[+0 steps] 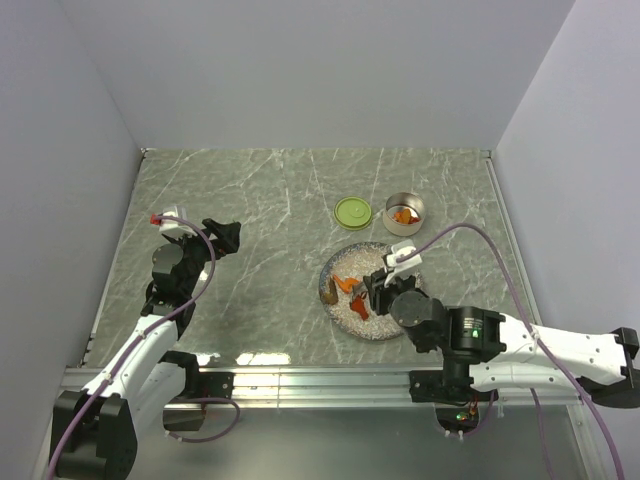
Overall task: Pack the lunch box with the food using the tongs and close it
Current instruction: Pick up the food using the clamp, then place the food into the lunch box
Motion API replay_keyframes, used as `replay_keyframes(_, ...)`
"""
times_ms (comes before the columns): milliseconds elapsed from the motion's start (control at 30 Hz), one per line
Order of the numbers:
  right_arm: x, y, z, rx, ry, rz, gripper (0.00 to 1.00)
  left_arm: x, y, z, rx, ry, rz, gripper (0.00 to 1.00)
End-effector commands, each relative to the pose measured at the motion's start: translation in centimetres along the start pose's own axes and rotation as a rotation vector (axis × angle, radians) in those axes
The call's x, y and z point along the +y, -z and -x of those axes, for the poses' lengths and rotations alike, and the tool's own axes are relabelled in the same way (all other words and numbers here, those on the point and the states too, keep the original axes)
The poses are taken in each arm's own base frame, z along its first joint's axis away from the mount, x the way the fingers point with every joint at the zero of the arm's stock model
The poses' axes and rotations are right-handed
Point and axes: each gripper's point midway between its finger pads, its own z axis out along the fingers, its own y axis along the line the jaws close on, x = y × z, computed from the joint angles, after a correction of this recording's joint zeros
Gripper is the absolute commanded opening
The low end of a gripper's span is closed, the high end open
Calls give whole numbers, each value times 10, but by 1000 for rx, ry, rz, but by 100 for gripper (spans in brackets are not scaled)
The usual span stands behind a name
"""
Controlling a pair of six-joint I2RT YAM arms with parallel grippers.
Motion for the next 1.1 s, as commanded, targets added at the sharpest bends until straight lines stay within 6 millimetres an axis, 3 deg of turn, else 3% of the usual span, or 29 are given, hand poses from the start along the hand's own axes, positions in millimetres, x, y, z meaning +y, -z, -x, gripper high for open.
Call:
replay_keyframes(0,-14,-1,52,-129,-64,-50,24,-11,-4,19,-54,-15,-32,99)
replay_keyframes(233,-47,-17,79,-181,-58,-107,23,-11,-5,18,-48,-17,-34,100)
replay_keyframes(267,-60,-21,83,-187,-57,-143,23,-12,-5,18,-48,-15,-36,99)
replay_keyframes(767,-97,-50,101,-225,-50,-235,22,-11,-7,17,-46,-17,-34,100)
replay_keyframes(1067,-136,-60,147,-290,-64,-311,22,-11,-7,16,-44,-15,-35,99)
